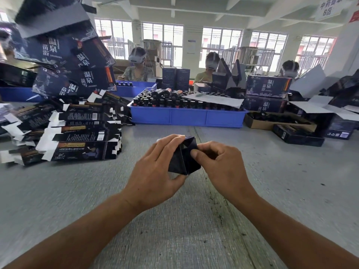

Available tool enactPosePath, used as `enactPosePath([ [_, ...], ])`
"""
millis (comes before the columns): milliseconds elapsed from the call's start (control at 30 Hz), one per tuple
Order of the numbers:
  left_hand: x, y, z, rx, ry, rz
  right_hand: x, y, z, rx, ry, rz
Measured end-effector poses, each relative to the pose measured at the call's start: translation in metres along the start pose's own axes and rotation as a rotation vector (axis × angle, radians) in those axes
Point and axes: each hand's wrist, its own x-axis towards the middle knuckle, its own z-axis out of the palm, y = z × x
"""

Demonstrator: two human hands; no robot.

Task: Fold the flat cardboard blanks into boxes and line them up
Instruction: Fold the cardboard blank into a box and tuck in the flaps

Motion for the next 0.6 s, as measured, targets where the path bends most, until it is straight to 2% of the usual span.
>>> enactPosePath([
  [133,0.000,0.001,0.000,0.000,0.017,-0.008,0.000,-0.002,0.001,-0.055,0.018,-0.041],
  [333,-0.001,-0.001,-0.001,-0.005,0.016,-0.025,0.005,0.004,-0.007,0.130,-0.105,0.032],
  [467,-0.002,-0.001,0.000,0.007,0.017,-0.026,0.005,0.004,-0.009,0.166,-0.132,0.026],
  [600,-0.001,-0.001,0.001,0.066,0.013,0.023,0.005,0.004,-0.009,0.084,-0.113,0.024],
])
